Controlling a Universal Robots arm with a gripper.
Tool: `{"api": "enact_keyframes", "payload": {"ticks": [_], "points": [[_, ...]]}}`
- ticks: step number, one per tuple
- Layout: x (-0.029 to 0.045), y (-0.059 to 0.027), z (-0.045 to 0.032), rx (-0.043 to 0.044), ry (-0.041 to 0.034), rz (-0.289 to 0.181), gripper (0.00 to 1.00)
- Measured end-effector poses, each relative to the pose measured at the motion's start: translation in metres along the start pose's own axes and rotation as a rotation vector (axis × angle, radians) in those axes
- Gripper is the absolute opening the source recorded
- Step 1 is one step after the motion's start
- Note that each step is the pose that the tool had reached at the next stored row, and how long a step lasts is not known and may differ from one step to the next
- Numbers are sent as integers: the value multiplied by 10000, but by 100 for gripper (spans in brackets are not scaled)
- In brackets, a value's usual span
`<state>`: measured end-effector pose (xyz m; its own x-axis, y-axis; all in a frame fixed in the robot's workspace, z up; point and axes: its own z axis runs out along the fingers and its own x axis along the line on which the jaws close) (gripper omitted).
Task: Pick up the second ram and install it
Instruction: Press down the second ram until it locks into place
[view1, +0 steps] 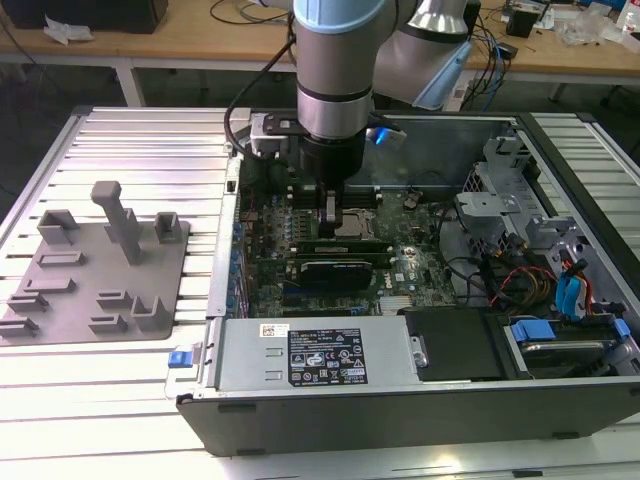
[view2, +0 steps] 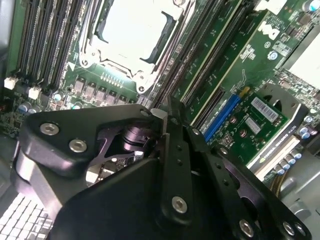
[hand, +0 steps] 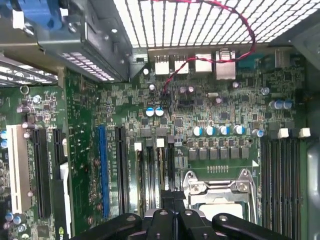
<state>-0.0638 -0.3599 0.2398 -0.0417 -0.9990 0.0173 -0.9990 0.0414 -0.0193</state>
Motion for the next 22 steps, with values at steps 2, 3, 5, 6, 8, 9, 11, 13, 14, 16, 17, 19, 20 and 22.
{"api": "enact_keyframes", "payload": {"ticks": [2, 3, 5, 6, 8, 9, 11, 13, 14, 16, 17, 19, 20, 22], "points": [[0, -7, 1, -226, 8, -4, 8], [0, -6, 0, -235, 10, -4, 8], [10, -7, 1, -237, 8, -7, 8], [15, -6, 1, -237, 9, -6, 8], [24, -6, 3, -238, 9, -6, 8], [24, -6, 12, -238, 9, -6, 8], [24, -5, 41, -233, 8, -8, 8], [24, -3, 75, -235, 12, -7, 8], [24, -2, 89, -234, 11, -7, 8], [23, -2, 105, -235, 10, -7, 8], [23, -2, 111, -233, 10, -7, 8], [23, -2, 111, -233, 10, -7, 8], [23, -2, 112, -232, 8, -7, 8], [21, -4, 72, -222, -4, -7, 8]]}}
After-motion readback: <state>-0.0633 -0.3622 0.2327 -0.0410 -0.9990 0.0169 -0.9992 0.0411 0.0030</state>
